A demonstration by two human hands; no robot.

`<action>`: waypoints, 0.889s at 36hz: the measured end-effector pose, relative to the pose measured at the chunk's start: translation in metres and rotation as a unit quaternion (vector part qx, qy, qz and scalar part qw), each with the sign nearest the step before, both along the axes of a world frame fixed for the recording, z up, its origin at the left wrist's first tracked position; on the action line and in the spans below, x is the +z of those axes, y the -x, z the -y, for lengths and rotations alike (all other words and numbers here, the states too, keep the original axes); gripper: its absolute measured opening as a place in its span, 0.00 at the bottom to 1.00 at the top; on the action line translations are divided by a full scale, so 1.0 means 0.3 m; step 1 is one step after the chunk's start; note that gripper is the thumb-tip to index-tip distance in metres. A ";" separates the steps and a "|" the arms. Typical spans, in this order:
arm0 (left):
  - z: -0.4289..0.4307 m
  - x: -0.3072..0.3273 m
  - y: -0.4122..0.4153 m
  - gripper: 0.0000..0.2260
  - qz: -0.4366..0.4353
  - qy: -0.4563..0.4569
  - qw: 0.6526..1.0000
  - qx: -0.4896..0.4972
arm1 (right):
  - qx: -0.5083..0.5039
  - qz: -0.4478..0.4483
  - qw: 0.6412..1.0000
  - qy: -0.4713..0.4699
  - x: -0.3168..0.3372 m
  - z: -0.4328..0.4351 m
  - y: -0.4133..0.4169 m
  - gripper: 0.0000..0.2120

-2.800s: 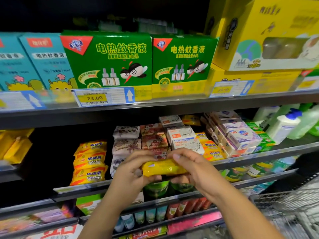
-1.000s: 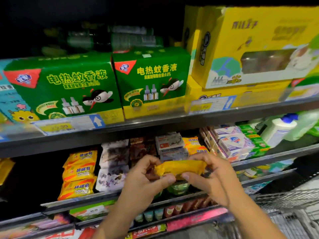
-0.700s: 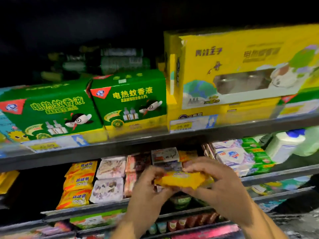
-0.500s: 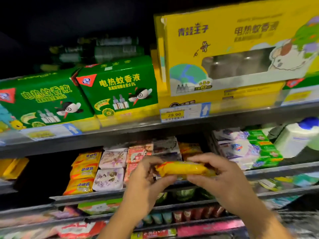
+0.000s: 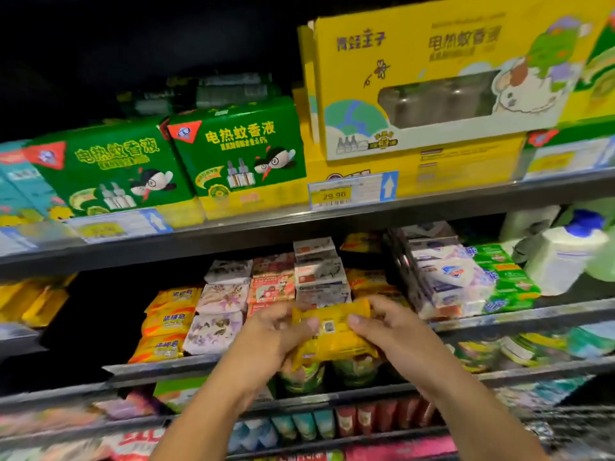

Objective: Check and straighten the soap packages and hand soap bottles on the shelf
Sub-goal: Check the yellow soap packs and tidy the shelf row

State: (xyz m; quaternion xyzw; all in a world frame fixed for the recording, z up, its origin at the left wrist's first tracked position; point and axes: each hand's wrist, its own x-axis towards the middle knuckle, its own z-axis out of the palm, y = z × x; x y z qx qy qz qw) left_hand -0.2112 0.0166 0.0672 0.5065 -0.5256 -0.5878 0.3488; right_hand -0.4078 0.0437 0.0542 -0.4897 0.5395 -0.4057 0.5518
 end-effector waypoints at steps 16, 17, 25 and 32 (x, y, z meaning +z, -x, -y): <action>0.075 -0.101 -0.137 0.13 0.201 0.506 0.834 -0.089 | -0.010 0.069 0.990 0.125 -0.010 0.060 -0.016 0.15; 0.074 -0.088 -0.140 0.15 0.217 0.488 0.839 -0.109 | -0.008 0.073 0.989 0.125 -0.012 0.066 -0.021 0.16; 0.126 -0.049 -0.157 0.35 0.400 0.424 0.794 -0.171 | 0.009 0.002 0.991 0.135 -0.021 0.118 -0.090 0.16; 0.188 -0.092 -0.279 0.28 0.427 0.472 0.758 -0.138 | 0.003 -0.059 0.989 0.134 0.001 0.183 -0.189 0.12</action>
